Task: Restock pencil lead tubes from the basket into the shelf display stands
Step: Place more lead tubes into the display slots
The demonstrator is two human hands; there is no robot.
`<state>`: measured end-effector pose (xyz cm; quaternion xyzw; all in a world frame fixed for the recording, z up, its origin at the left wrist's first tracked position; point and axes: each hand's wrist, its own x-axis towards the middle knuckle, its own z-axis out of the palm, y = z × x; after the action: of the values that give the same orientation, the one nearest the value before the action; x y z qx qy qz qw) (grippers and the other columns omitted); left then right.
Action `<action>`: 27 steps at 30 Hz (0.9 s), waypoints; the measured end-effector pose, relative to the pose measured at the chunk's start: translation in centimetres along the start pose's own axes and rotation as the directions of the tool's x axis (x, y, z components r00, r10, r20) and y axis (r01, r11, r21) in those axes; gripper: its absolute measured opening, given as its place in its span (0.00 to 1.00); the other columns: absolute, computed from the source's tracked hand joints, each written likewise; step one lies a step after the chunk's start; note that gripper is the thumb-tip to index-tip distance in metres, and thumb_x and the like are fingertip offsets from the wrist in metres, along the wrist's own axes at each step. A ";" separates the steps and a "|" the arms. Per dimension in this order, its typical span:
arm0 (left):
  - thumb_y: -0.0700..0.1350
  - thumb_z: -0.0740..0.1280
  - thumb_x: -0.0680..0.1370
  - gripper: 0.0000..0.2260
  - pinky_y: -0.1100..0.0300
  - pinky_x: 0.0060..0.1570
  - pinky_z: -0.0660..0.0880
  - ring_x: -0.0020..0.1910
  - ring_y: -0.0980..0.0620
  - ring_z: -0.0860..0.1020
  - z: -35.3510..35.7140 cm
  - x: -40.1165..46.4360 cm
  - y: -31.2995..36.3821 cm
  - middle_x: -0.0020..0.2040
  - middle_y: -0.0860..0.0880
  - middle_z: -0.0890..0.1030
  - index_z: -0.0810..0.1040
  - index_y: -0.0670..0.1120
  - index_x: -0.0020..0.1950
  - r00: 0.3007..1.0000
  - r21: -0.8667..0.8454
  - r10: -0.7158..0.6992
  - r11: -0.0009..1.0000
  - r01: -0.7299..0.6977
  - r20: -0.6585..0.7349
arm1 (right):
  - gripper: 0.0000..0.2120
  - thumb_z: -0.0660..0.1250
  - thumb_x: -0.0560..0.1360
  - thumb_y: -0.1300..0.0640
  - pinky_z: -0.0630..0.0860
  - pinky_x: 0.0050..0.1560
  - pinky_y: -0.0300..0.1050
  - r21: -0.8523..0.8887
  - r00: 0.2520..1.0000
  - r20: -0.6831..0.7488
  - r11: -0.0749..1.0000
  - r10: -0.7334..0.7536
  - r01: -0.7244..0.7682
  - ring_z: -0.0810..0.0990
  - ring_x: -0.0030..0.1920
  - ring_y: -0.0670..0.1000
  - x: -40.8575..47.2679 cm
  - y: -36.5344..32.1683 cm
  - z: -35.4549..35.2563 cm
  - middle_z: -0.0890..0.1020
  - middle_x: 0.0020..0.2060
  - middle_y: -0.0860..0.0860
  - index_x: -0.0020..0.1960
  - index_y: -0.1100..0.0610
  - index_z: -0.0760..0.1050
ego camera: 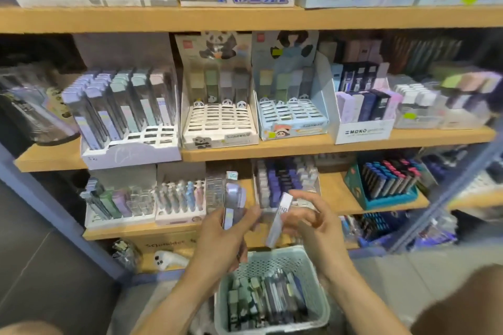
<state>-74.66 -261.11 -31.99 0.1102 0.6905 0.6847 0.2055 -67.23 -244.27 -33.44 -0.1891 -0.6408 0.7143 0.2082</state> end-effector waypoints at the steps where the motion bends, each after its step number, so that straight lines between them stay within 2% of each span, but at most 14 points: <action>1: 0.58 0.74 0.74 0.23 0.64 0.20 0.60 0.19 0.47 0.66 0.6 0.1 -0.8 0.35 0.33 0.79 0.76 0.37 0.43 0.999 -0.019 -0.043 0.999 0.044 0.012 | 0.19 0.70 0.75 0.73 0.80 0.47 0.52 -0.052 0.999 -0.047 0.999 -0.001 -0.002 0.81 0.37 0.54 0.5 1.5 -1.4 0.82 0.32 0.56 0.57 0.52 0.80; 3: 0.56 0.75 0.74 0.22 0.65 0.20 0.57 0.19 0.50 0.64 1.7 0.3 -2.0 0.30 0.38 0.73 0.72 0.40 0.43 0.986 -0.080 -0.158 0.983 0.162 0.062 | 0.18 0.70 0.74 0.74 0.76 0.47 0.53 -0.111 0.986 -0.167 0.994 -0.001 -0.018 0.76 0.34 0.54 2.0 3.6 -3.9 0.76 0.29 0.54 0.57 0.54 0.79; 5: 0.53 0.75 0.76 0.20 0.63 0.20 0.54 0.19 0.52 0.62 2.6 0.4 -2.9 0.27 0.46 0.70 0.70 0.41 0.46 0.954 -0.136 -0.262 0.950 0.281 0.145 | 0.18 0.67 0.74 0.75 0.74 0.45 0.52 -0.135 0.962 -0.273 0.991 -0.028 -0.010 0.75 0.34 0.53 3.9 4.4 -6.0 0.74 0.30 0.55 0.57 0.57 0.76; 7: 0.51 0.76 0.76 0.16 0.63 0.20 0.52 0.21 0.52 0.62 3.1 0.8 -3.6 0.30 0.48 0.70 0.74 0.41 0.51 0.925 -0.197 -0.321 0.912 0.360 0.203 | 0.18 0.65 0.75 0.74 0.76 0.46 0.51 -0.215 0.941 -0.320 0.976 -0.112 0.044 0.78 0.37 0.55 6.0 4.2 -7.3 0.75 0.32 0.56 0.56 0.53 0.75; 9: 0.48 0.74 0.76 0.12 0.63 0.21 0.50 0.22 0.52 0.62 3.4 1.5 -3.7 0.32 0.48 0.69 0.76 0.43 0.51 0.909 -0.217 -0.340 0.894 0.392 0.241 | 0.19 0.65 0.73 0.70 0.78 0.48 0.49 -0.324 0.917 -0.329 0.939 -0.226 0.115 0.81 0.40 0.58 7.9 3.8 -8.1 0.76 0.33 0.54 0.54 0.48 0.74; 11: 0.45 0.70 0.77 0.08 0.61 0.23 0.48 0.22 0.53 0.63 3.7 2.1 -3.7 0.32 0.48 0.69 0.73 0.45 0.48 0.905 -0.231 -0.335 0.889 0.396 0.263 | 0.18 0.68 0.74 0.69 0.78 0.46 0.47 -0.439 0.905 -0.290 0.884 -0.311 0.163 0.82 0.41 0.53 9.5 3.6 -8.6 0.79 0.35 0.54 0.54 0.48 0.73; 13: 0.42 0.66 0.77 0.05 0.60 0.24 0.47 0.22 0.53 0.62 4.0 2.5 -3.7 0.32 0.49 0.68 0.70 0.45 0.48 0.907 -0.266 -0.330 0.879 0.397 0.264 | 0.17 0.70 0.75 0.67 0.79 0.45 0.44 -0.538 0.906 -0.217 0.819 -0.364 0.200 0.81 0.41 0.45 10.5 3.6 -8.7 0.81 0.39 0.50 0.56 0.49 0.72; 15: 0.40 0.63 0.77 0.04 0.60 0.24 0.47 0.22 0.53 0.62 4.4 2.8 -3.8 0.32 0.49 0.68 0.69 0.46 0.47 0.910 -0.287 -0.326 0.873 0.394 0.258 | 0.15 0.70 0.77 0.65 0.81 0.45 0.47 -0.628 0.905 -0.139 0.742 -0.402 0.233 0.81 0.41 0.42 11.5 3.8 -9.1 0.81 0.40 0.45 0.57 0.49 0.72; 18: 0.39 0.61 0.77 0.02 0.61 0.21 0.49 0.24 0.52 0.62 4.9 3.0 -3.9 0.33 0.47 0.69 0.71 0.45 0.45 0.915 -0.266 -0.328 0.884 0.385 0.236 | 0.13 0.68 0.78 0.63 0.82 0.47 0.56 -0.712 0.906 -0.016 0.641 -0.423 0.287 0.83 0.44 0.47 12.6 4.3 -9.7 0.81 0.42 0.45 0.57 0.49 0.71; 21: 0.39 0.61 0.78 0.04 0.63 0.18 0.52 0.24 0.50 0.66 5.2 3.2 -4.0 0.33 0.46 0.71 0.71 0.44 0.43 0.918 -0.233 -0.334 0.895 0.380 0.212 | 0.12 0.67 0.79 0.62 0.82 0.46 0.57 -0.736 0.911 0.067 0.596 -0.407 0.321 0.83 0.44 0.50 13.2 4.8 -10.5 0.82 0.41 0.47 0.58 0.49 0.71; 25: 0.38 0.63 0.80 0.01 0.63 0.19 0.52 0.26 0.47 0.74 5.3 3.5 -4.1 0.34 0.46 0.75 0.72 0.42 0.50 0.924 -0.218 -0.333 0.903 0.370 0.186 | 0.13 0.66 0.80 0.62 0.82 0.46 0.55 -0.743 0.913 0.138 0.569 -0.384 0.352 0.83 0.43 0.49 13.6 5.3 -11.0 0.81 0.41 0.47 0.59 0.47 0.71; 27: 0.39 0.64 0.80 0.04 0.63 0.18 0.54 0.28 0.46 0.77 5.3 3.5 -4.2 0.35 0.46 0.77 0.73 0.41 0.54 0.927 -0.218 -0.330 0.906 0.364 0.175 | 0.13 0.65 0.80 0.63 0.82 0.45 0.56 -0.749 0.906 0.189 0.541 -0.379 0.383 0.83 0.42 0.50 13.9 5.3 -10.8 0.82 0.40 0.47 0.59 0.47 0.70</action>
<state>-74.99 -254.98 -36.46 0.0048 0.5932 0.7085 0.3822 -73.45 -228.21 -39.92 -0.1144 -0.9091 0.3086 0.2553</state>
